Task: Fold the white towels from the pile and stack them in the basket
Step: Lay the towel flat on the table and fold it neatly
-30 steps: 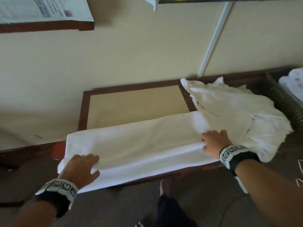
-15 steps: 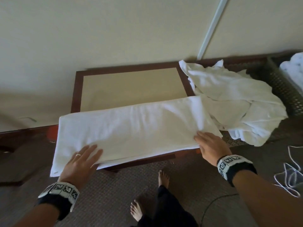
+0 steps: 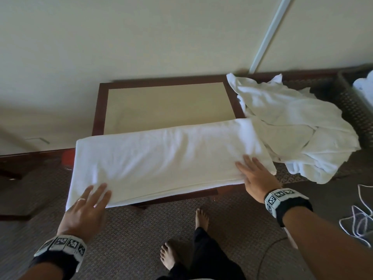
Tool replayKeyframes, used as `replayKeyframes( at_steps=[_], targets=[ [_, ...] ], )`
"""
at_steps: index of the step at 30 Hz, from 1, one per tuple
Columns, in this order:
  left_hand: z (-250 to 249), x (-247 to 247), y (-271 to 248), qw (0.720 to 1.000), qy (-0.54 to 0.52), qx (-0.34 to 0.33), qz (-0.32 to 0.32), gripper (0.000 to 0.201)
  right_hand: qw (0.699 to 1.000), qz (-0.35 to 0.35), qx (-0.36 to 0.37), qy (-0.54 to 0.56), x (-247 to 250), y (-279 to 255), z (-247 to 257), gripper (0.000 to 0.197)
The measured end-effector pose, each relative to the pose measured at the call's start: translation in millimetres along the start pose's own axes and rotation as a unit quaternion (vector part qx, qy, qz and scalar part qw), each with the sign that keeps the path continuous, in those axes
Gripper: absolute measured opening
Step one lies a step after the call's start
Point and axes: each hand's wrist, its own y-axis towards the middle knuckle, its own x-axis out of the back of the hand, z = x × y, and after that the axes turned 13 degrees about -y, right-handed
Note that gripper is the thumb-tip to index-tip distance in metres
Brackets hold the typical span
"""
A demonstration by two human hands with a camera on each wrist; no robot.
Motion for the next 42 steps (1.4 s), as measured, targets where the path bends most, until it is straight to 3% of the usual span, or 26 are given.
replayKeyframes(
  at_steps=[3, 6, 8, 11, 13, 16, 20, 24, 26, 29, 33, 36, 39, 42],
  targets=[
    [-33, 6, 28, 0.998, -0.04, 0.045, -0.013, 0.046, 0.996, -0.049, -0.057, 0.045, 9, 3, -6, 0.032],
    [-65, 2, 68, 0.996, -0.07, 0.058, -0.022, 0.051, 0.992, -0.022, -0.128, 0.004, 20, 15, -16, 0.048],
    [-84, -8, 89, 0.995, -0.082, 0.058, 0.012, 0.063, 0.983, -0.035, -0.179, -0.002, 20, 22, -25, 0.043],
    [-102, -35, 107, 0.993, -0.062, 0.048, 0.084, 0.081, 0.967, -0.011, -0.229, 0.106, 12, 29, -34, 0.072],
    [-107, -48, 111, 0.991, -0.053, 0.061, 0.109, 0.083, 0.948, 0.011, -0.241, 0.208, 10, 34, -41, 0.082],
    [-110, -54, 113, 0.99, -0.05, 0.067, 0.112, 0.081, 0.938, 0.091, -0.237, 0.236, 12, 44, -55, 0.078],
    [-117, -51, 134, 0.986, -0.082, 0.081, 0.124, 0.082, 0.922, 0.074, -0.251, 0.287, 25, 70, -84, 0.091],
    [-132, -49, 178, 0.984, -0.095, 0.08, 0.13, 0.088, 0.899, 0.108, -0.29, 0.311, 58, 113, -126, 0.097],
    [-145, -50, 204, 0.983, -0.104, 0.075, 0.129, 0.088, 0.908, 0.078, -0.3, 0.283, 84, 137, -144, 0.083],
    [-164, -46, 242, 0.981, -0.112, 0.081, 0.134, 0.084, 0.95, -0.061, -0.275, 0.137, 135, 169, -160, 0.046],
    [-162, -30, 281, 0.978, -0.098, 0.097, 0.155, 0.065, 0.941, -0.248, -0.23, -0.007, 201, 194, -170, 0.043],
    [-147, -21, 290, 0.978, -0.112, 0.073, 0.16, 0.061, 0.936, -0.293, -0.194, -0.011, 228, 195, -158, 0.038],
    [-136, -16, 292, 0.97, -0.224, 0.071, 0.066, 0.061, 0.946, -0.306, -0.107, -0.005, 228, 186, -118, 0.036],
    [-123, 4, 294, 0.928, -0.345, 0.135, -0.038, 0.028, 0.941, -0.339, -0.005, -0.013, 206, 165, -55, 0.037]
  ],
)
